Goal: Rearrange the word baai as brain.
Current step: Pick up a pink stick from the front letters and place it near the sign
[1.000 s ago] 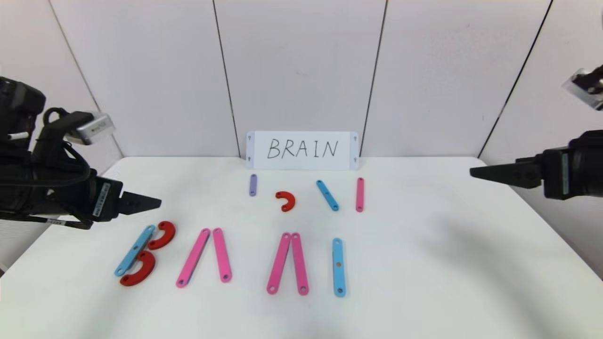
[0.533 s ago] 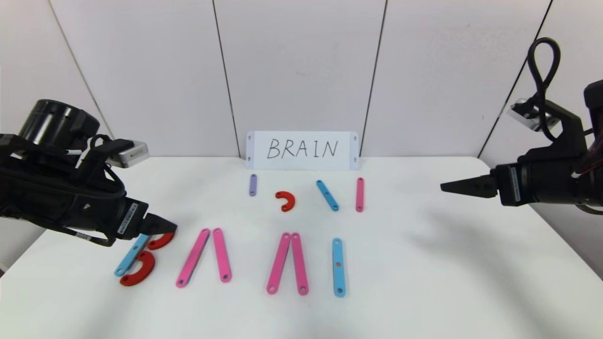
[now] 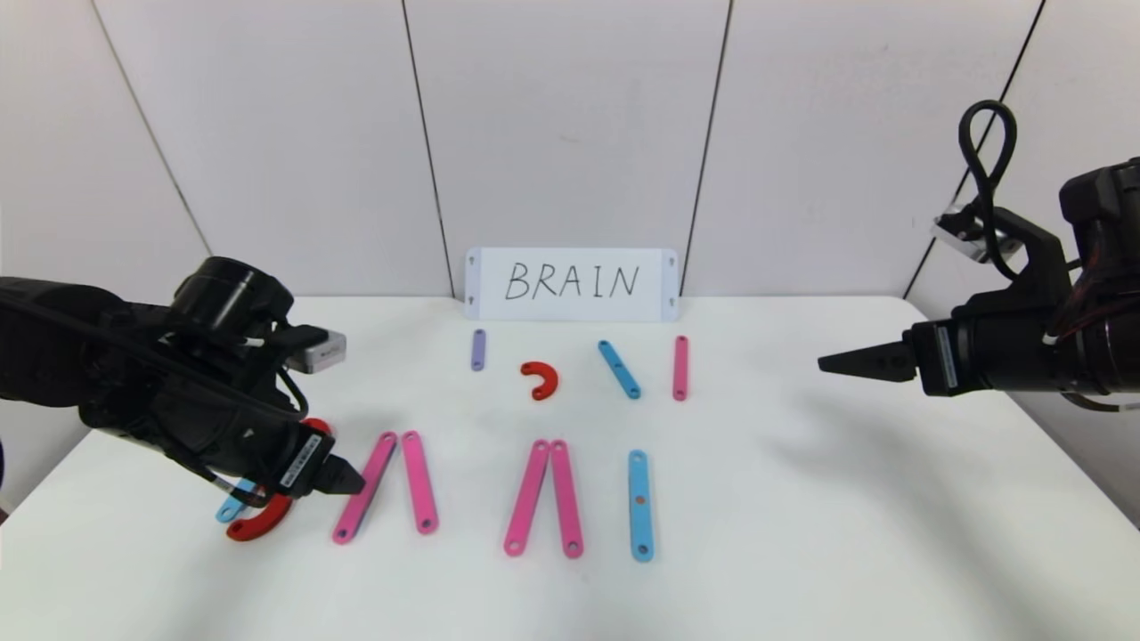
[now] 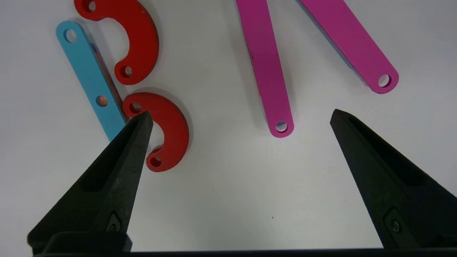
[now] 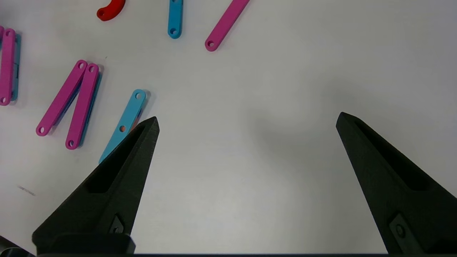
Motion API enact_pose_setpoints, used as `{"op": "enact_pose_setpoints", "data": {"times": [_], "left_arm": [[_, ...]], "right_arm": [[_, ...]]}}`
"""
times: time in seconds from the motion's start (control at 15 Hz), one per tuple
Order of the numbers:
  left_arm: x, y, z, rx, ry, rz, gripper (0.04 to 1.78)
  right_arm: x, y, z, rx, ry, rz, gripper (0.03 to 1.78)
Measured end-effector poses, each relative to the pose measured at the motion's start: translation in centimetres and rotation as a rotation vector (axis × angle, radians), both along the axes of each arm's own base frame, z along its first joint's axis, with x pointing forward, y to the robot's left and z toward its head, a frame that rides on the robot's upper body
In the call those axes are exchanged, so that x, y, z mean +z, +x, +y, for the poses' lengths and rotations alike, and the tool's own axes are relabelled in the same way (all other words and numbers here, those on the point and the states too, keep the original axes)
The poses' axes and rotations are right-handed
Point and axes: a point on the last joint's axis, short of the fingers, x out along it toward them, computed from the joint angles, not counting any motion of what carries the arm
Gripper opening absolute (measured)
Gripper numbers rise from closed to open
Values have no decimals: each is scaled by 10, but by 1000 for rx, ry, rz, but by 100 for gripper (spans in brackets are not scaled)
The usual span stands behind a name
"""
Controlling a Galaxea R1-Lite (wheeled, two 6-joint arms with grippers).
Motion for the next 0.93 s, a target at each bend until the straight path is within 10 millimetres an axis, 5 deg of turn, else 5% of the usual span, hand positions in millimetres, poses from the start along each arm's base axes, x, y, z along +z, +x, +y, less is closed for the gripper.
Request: {"op": "enact_pose_setpoints", "data": {"times": [0.93], "left_arm": [[-48, 37, -11, 53, -19, 85, 164]], "right_arm": [[-10, 5, 0, 1, -6, 33, 174]]}}
